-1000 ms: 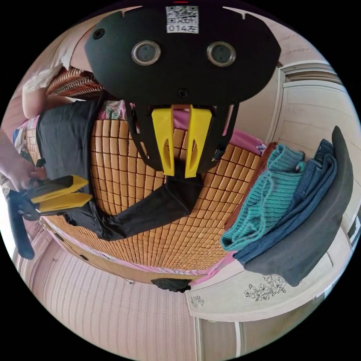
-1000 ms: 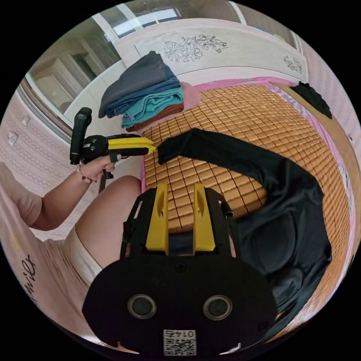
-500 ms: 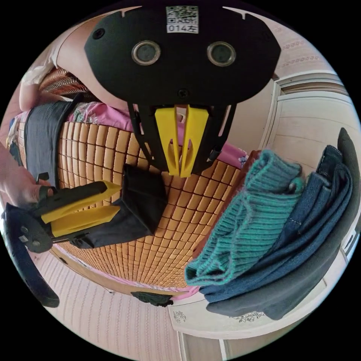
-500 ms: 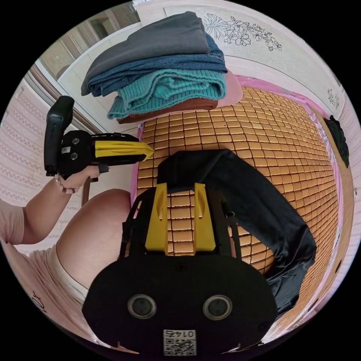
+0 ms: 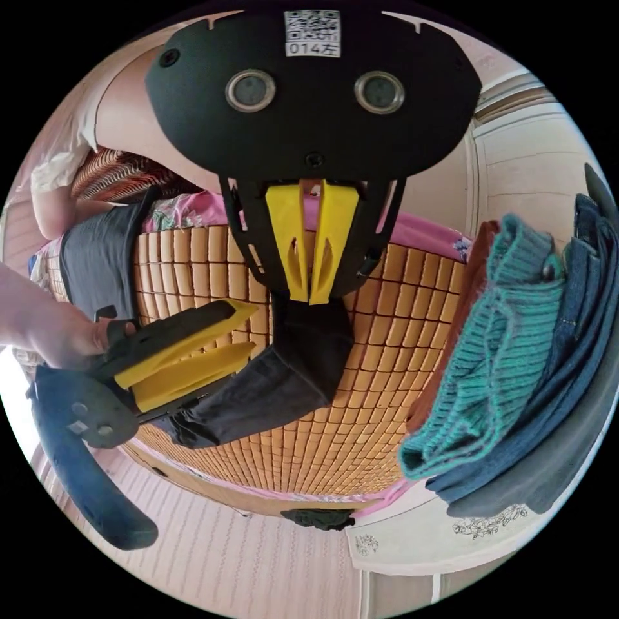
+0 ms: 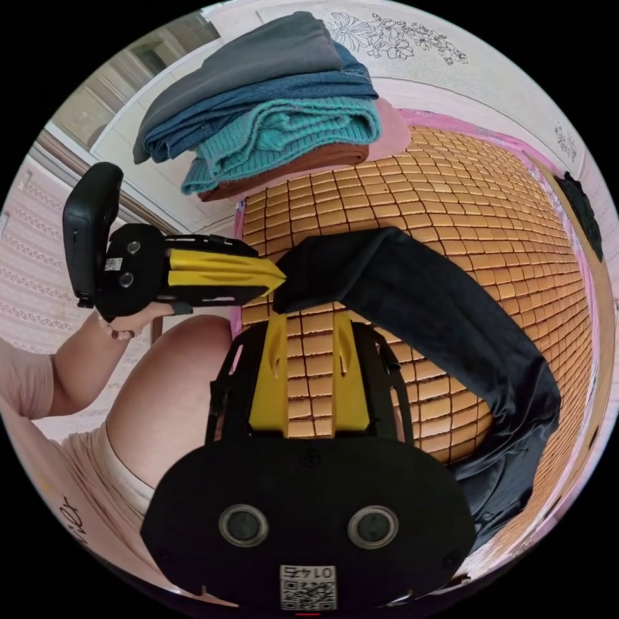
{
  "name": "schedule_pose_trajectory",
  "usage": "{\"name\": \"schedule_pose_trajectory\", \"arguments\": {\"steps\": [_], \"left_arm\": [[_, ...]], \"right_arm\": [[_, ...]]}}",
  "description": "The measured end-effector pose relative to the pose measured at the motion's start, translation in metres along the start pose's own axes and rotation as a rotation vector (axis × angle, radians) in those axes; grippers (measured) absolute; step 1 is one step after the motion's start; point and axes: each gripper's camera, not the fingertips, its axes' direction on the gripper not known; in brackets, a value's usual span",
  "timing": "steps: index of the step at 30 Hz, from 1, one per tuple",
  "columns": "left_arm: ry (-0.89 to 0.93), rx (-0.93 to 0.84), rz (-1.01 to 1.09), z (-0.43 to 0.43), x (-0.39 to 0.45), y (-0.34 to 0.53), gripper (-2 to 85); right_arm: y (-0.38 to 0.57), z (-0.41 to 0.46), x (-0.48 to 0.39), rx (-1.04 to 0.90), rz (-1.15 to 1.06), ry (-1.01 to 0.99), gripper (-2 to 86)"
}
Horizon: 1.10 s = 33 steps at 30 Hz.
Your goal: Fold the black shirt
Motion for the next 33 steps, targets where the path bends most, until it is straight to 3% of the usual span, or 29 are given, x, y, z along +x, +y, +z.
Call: {"name": "schedule_pose_trajectory", "arguments": {"steps": [3,9,13,17,25,33], "left_arm": [[-0.004,0.011,-0.053,-0.002,-0.015,0.010,-0.7],[0.151,0.093,-0.166,-0.005,-0.039,0.023,-0.2],[0.107,0.044,-0.049,0.010,-0.024,0.000,5.1],[0.073,-0.006,0.067,0.024,-0.021,-0.013,2.0],[0.253,0.120,-0.229,0.015,-0.076,0.014,-0.9],[0.295,0.142,-0.336,0.028,-0.097,0.027,-1.0]], "right_arm": [[-0.006,-0.002,-0.009,0.002,-0.013,0.002,10.7],[-0.017,-0.001,-0.026,0.035,-0.012,-0.005,11.0],[-0.015,0.005,-0.026,0.006,0.020,-0.021,11.1],[-0.013,0.002,-0.035,0.006,0.000,0.022,11.4],[-0.011,0.005,-0.063,0.037,-0.036,-0.012,11.6],[-0.010,0.027,-0.096,0.011,-0.050,0.015,13.0]]}}
